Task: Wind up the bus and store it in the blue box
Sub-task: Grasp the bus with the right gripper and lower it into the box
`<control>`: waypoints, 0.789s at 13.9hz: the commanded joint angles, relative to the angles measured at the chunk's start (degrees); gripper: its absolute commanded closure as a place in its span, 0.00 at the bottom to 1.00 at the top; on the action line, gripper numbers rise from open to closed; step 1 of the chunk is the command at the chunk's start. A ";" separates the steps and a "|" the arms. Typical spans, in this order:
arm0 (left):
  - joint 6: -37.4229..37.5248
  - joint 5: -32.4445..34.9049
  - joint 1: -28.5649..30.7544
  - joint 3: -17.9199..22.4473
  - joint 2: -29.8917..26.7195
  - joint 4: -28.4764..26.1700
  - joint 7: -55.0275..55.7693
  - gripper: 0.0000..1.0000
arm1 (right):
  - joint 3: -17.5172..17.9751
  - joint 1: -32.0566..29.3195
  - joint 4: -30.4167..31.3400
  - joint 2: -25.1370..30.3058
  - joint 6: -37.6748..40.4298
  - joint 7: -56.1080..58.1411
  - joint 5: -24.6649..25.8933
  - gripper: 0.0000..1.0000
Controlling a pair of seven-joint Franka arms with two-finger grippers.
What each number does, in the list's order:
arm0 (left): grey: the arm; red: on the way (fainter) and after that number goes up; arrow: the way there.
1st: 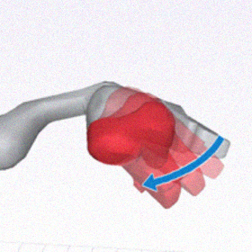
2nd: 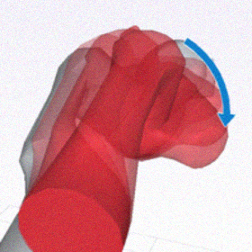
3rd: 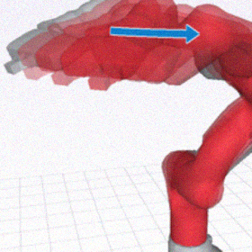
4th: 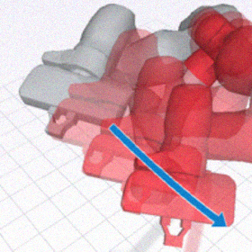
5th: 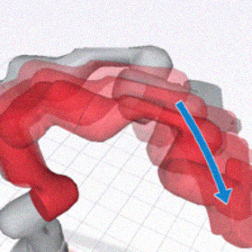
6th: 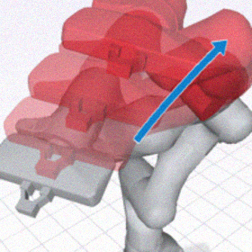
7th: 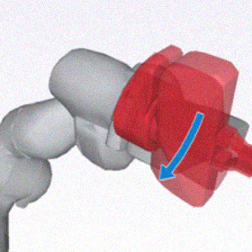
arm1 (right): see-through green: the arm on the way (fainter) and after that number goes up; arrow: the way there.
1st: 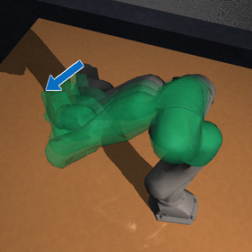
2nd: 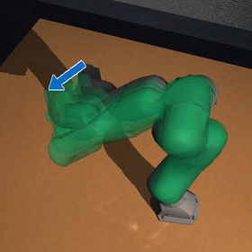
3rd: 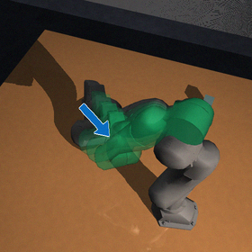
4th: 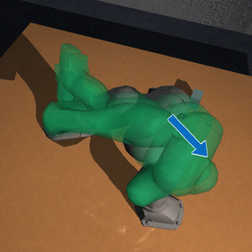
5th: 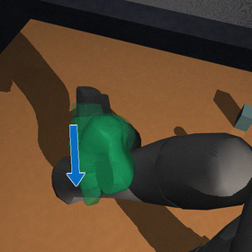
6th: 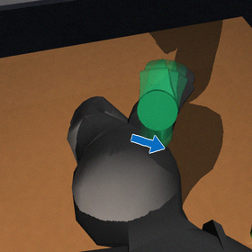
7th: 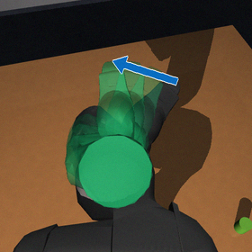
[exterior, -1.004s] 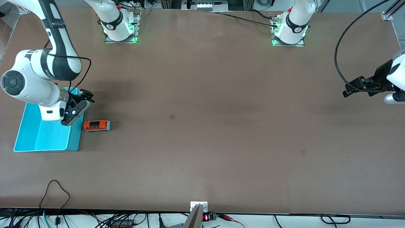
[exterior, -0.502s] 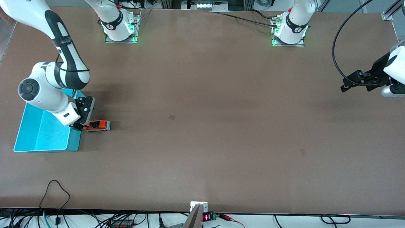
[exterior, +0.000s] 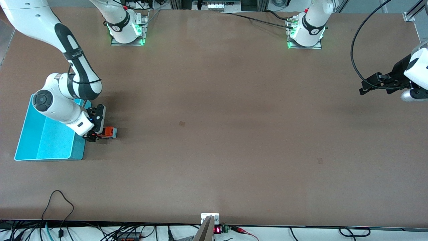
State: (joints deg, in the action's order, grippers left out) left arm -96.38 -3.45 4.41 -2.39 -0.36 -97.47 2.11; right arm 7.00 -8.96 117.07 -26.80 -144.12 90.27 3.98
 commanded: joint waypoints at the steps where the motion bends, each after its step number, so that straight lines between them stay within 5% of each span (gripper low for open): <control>1: 1.28 1.08 0.77 -0.68 -0.61 0.35 0.35 0.00 | 1.09 -1.06 -0.09 -1.94 -2.91 0.96 0.59 0.07; 2: 1.37 1.08 0.68 -0.68 -0.69 0.35 0.35 0.00 | 1.09 -0.88 -0.09 -1.94 -2.92 0.88 0.59 0.19; 4: 1.28 1.17 0.68 -0.68 -0.69 0.44 0.26 0.00 | 1.09 -0.88 0.00 -1.86 -2.83 0.62 0.51 0.68; 6: 1.45 1.17 0.77 -0.68 -0.69 0.27 0.26 0.00 | 1.09 -1.06 0.35 -1.86 -2.92 -0.18 0.07 0.96; 8: 1.89 1.17 0.77 -0.60 -0.69 0.27 0.26 0.00 | 1.26 -0.97 0.79 -1.16 -2.40 -3.84 -0.72 1.00; 11: 1.98 1.17 0.77 -0.60 -0.61 0.27 0.35 0.00 | 5.47 0.43 -0.43 3.83 3.03 -27.40 -3.71 1.00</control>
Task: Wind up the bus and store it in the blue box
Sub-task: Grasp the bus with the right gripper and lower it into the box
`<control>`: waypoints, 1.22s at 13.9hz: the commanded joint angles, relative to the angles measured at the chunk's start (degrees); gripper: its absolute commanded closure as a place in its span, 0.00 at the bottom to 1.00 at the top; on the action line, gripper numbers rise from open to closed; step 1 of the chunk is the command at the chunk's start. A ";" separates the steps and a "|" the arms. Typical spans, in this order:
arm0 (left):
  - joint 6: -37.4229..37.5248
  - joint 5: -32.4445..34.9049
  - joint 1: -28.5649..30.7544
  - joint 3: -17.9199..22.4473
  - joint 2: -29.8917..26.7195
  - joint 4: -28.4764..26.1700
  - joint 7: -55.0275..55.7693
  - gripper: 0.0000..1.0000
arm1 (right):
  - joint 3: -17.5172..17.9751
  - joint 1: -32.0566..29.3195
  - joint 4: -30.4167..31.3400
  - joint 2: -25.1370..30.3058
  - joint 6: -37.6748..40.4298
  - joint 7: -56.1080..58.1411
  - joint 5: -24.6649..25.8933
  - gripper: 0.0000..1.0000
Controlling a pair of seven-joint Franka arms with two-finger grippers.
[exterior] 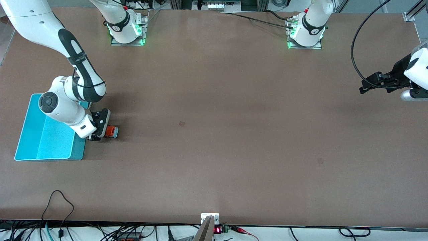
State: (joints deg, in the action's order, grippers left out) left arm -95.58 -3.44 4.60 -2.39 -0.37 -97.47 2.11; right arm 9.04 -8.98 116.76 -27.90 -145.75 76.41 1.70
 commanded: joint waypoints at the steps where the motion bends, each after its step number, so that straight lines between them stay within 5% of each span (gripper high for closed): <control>1: 1.18 1.07 0.67 -0.51 -0.60 0.27 0.35 0.00 | 3.62 1.68 -0.65 6.88 6.86 -21.74 -1.61 1.00; 4: 1.18 1.16 0.58 -0.42 -0.60 0.27 0.26 0.00 | 2.66 1.78 -1.79 12.15 16.09 -37.97 -4.42 1.00; 9: 1.09 1.16 0.32 -0.86 -0.68 0.62 0.26 0.00 | -12.00 3.44 -4.16 15.42 22.35 -48.28 -4.77 1.00; 17: 1.00 1.07 -0.12 -1.56 -0.60 0.44 0.26 0.00 | -22.48 3.01 -5.84 5.16 12.70 -48.28 -4.42 1.00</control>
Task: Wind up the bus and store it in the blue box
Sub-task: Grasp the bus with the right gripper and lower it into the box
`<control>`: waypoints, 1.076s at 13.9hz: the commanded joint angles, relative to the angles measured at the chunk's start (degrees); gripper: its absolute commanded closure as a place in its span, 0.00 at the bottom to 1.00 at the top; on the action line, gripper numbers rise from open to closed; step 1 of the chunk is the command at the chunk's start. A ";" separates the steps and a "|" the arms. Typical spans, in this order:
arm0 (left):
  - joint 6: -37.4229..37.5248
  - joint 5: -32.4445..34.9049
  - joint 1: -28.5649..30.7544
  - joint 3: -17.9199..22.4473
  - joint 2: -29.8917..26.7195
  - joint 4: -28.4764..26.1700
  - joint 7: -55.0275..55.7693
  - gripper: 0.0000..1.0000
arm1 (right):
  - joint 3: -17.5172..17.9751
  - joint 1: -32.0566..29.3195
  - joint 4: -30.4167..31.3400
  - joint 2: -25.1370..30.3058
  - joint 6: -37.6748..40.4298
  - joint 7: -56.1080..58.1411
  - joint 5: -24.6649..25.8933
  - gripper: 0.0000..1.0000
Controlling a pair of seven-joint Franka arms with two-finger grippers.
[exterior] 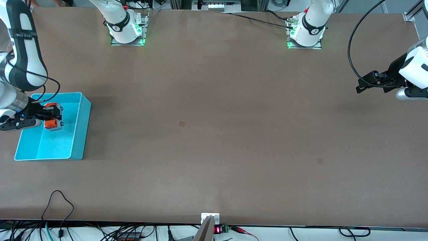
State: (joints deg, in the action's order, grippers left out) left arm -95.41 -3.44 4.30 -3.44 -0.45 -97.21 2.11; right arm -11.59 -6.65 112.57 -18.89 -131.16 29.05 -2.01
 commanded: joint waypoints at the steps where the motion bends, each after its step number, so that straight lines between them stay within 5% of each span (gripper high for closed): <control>1: 0.84 1.07 0.18 -0.51 -0.52 0.18 0.26 0.00 | -2.03 0.59 -1.65 -5.18 -3.30 -1.01 -0.80 1.00; 6: 0.84 1.07 0.09 -0.60 -0.52 0.09 0.26 0.00 | -3.26 -1.26 -1.65 -9.32 -5.68 -0.04 -2.55 0.99; 8: 0.67 1.07 0.09 -0.60 -0.52 0.18 0.26 0.00 | -3.35 -1.35 -1.56 -10.11 -5.60 1.18 -2.64 0.90; 11: 0.58 1.07 0.09 -0.78 -0.60 0.18 0.26 0.00 | -3.52 -1.35 -1.38 -10.91 -5.24 1.63 -2.56 0.53; 12: 0.40 1.07 0.18 -0.69 -0.60 0.18 0.26 0.00 | -3.44 -1.26 -1.47 -10.91 -5.24 4.32 -2.30 0.35; 13: 0.31 1.07 0.53 -0.78 -0.60 0.18 0.26 0.00 | -3.52 -1.17 -1.56 -10.74 -5.24 5.92 -2.56 0.00; 15: 0.31 1.07 0.71 -0.69 -0.60 0.10 0.26 0.00 | -3.52 -1.17 -1.74 -9.42 -5.16 6.55 -2.64 0.00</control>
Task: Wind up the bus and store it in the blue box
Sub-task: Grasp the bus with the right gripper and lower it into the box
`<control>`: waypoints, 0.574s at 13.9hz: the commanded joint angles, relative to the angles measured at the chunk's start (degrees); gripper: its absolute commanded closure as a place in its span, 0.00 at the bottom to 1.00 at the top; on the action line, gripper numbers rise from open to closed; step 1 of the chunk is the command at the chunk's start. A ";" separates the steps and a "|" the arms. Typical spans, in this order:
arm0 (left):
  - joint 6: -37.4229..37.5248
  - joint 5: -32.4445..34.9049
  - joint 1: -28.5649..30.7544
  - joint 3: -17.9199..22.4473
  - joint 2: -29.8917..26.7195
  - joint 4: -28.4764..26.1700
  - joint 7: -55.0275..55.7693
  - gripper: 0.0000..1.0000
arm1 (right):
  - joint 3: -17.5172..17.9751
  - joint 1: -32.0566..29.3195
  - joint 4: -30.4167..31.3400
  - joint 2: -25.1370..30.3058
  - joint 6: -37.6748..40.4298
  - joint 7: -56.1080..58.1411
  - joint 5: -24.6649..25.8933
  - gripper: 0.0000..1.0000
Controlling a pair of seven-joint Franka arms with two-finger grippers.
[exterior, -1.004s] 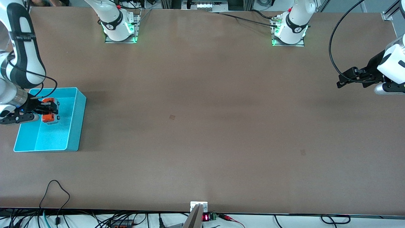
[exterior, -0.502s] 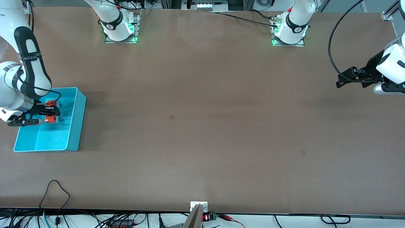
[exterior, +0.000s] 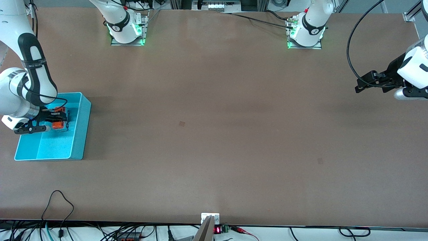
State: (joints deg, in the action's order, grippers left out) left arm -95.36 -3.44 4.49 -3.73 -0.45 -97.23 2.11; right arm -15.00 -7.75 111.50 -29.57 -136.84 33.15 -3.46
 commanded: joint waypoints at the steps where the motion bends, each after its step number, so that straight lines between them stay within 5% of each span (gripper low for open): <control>1: 0.35 1.07 0.52 -0.41 -0.61 0.11 0.26 0.00 | -0.03 0.02 -1.28 2.58 1.22 2.53 -1.20 0.00; 8: 0.35 1.07 0.52 -0.41 -0.69 0.11 0.26 0.00 | 4.89 0.90 -14.73 14.62 25.64 1.74 1.35 0.00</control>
State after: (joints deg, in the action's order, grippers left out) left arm -95.36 -3.44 4.62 -3.72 -0.45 -97.22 2.11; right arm -10.81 -6.56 99.18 -16.97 -115.64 34.20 -2.93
